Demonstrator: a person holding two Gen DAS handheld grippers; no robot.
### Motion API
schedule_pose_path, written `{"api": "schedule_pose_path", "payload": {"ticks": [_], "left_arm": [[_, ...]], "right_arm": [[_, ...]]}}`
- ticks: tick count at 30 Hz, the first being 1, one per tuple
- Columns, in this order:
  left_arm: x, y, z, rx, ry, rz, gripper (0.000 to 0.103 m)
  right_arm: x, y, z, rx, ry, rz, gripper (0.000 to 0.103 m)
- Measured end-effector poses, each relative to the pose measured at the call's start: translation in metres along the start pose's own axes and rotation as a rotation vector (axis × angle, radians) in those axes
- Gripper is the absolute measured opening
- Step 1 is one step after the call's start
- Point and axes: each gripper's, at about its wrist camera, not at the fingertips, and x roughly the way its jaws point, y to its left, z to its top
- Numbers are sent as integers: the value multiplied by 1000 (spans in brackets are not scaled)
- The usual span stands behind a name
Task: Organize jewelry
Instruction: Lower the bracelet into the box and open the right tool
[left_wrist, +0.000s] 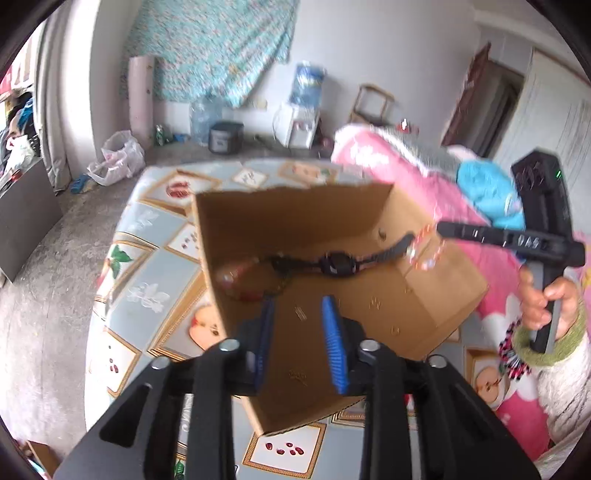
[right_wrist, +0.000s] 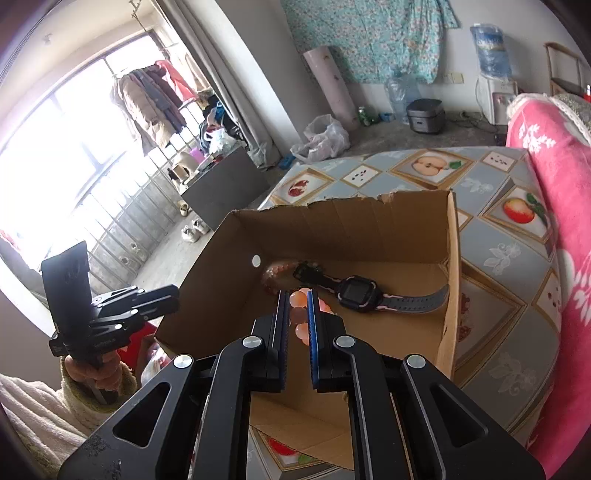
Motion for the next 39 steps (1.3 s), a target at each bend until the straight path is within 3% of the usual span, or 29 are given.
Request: {"api": "schedule_pose_path", "payload": {"ticks": [1, 8, 16, 23, 27, 28, 32, 34, 35, 37, 39], "left_arm": [[-7, 6, -1, -19, -29, 9, 42], [-34, 46, -16, -112, -140, 84, 45], [-39, 88, -39, -229, -161, 108, 46], [-39, 89, -53, -234, -150, 121, 48], [-50, 77, -53, -198, -171, 132, 54], [-54, 74, -52, -188, -179, 136, 57], [-72, 50, -49, -143, -202, 132, 70], [-81, 32, -47, -117, -219, 121, 79], [-86, 20, -47, -101, -231, 116, 82], [-90, 3, -47, -85, -242, 124, 96], [-89, -18, -49, -62, -243, 153, 98]], "right_arm": [[3, 3, 1, 0, 17, 3, 7], [44, 22, 5, 34, 178, 70, 7], [114, 70, 22, 40, 364, 204, 8], [134, 67, 11, 69, 452, 110, 15], [96, 60, 7, 93, 380, 74, 16], [80, 61, 6, 80, 340, 53, 20], [14, 74, -4, -7, 151, -31, 49], [-15, 84, -19, -58, 57, -67, 73], [-33, 89, -31, -81, -5, -89, 78], [-48, 95, -48, -74, -77, -98, 83], [-65, 90, -68, -19, -151, -78, 89]]}}
